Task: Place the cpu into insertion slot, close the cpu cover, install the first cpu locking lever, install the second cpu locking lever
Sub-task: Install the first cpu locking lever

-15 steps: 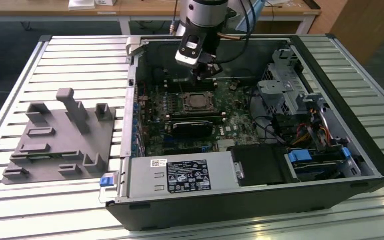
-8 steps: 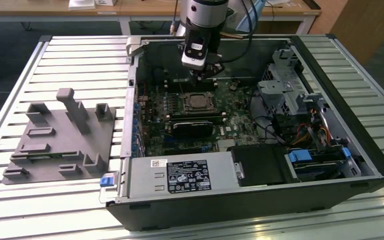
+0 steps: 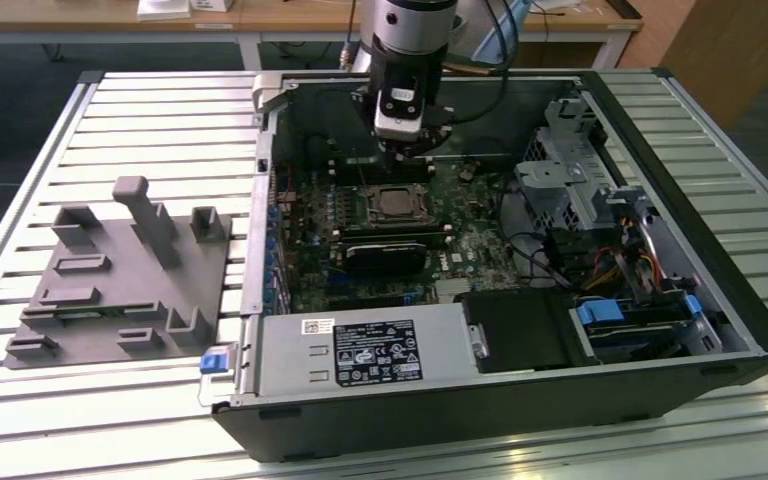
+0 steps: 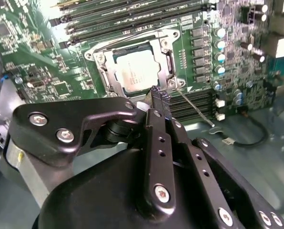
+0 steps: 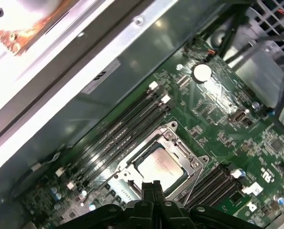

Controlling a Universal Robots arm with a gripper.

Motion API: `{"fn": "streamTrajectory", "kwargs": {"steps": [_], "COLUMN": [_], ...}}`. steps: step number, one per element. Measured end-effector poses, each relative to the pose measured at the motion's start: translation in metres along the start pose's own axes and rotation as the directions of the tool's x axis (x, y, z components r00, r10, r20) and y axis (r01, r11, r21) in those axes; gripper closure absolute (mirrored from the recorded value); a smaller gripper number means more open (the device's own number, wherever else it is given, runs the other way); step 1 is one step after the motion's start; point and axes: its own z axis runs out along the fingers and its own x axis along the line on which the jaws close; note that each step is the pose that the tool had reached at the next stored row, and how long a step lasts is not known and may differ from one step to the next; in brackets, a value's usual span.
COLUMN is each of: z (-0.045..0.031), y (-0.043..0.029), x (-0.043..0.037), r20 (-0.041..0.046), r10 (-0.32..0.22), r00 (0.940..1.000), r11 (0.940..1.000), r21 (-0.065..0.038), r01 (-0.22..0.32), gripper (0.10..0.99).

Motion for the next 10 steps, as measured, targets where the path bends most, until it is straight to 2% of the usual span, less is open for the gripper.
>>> {"fn": "streamTrajectory", "kwargs": {"steps": [5, 10], "z": [0.0001, 0.0002], "y": [0.0000, 0.0000], "x": [0.0000, 0.0000], "r20": [-0.0015, -0.0034], "r10": [-0.085, -0.172], "r00": [0.9963, 0.9851], "r11": [0.9963, 0.9850], "r21": [0.005, 0.009], "r01": [0.085, 0.172], "gripper": [0.980, 0.980]}}
